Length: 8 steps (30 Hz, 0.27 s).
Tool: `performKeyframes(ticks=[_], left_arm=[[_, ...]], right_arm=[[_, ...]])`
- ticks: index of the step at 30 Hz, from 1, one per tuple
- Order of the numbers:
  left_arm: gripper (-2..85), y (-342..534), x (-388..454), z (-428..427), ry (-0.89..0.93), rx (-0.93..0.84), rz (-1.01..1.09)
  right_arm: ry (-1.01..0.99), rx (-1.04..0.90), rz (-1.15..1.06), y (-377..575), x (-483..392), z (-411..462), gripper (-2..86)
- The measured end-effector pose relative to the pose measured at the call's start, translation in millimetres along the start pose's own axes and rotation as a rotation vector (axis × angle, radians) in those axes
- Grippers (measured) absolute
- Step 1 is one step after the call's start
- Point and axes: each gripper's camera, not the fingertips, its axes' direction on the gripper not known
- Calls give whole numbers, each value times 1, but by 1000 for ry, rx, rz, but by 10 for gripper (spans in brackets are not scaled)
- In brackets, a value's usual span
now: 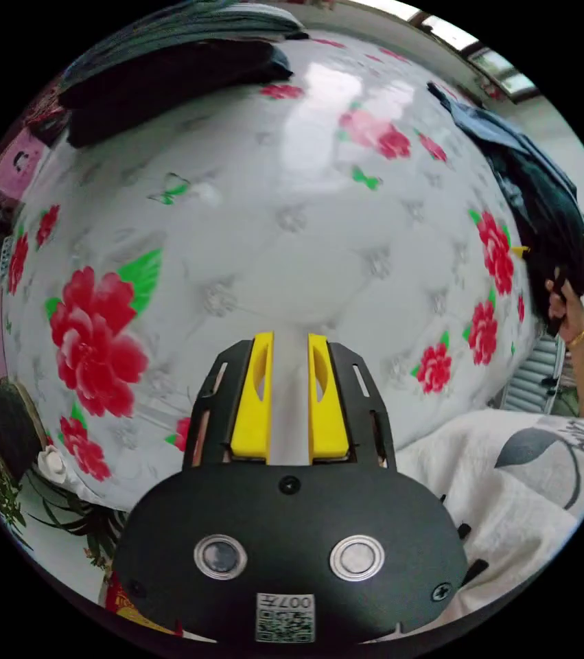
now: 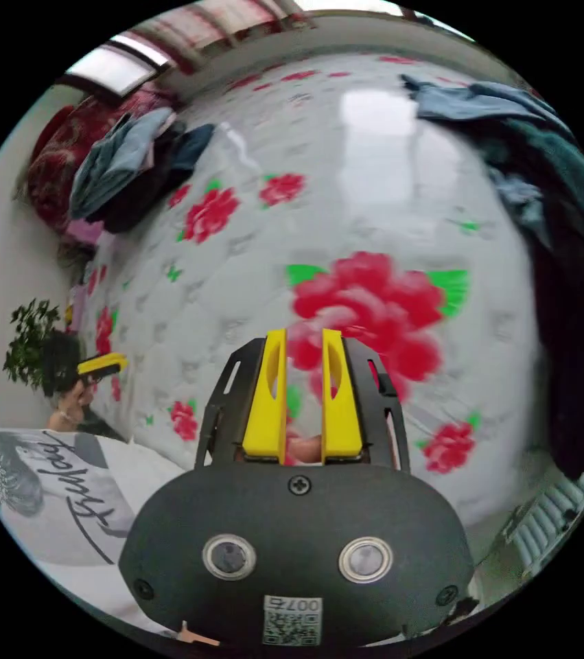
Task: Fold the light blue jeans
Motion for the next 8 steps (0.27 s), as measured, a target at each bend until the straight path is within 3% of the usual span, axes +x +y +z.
performKeyframes(ticks=[8], left_arm=[[76, -31, 104, 17, -189, -156, 190]], right_arm=[[347, 505, 332, 60, 136, -213, 95]])
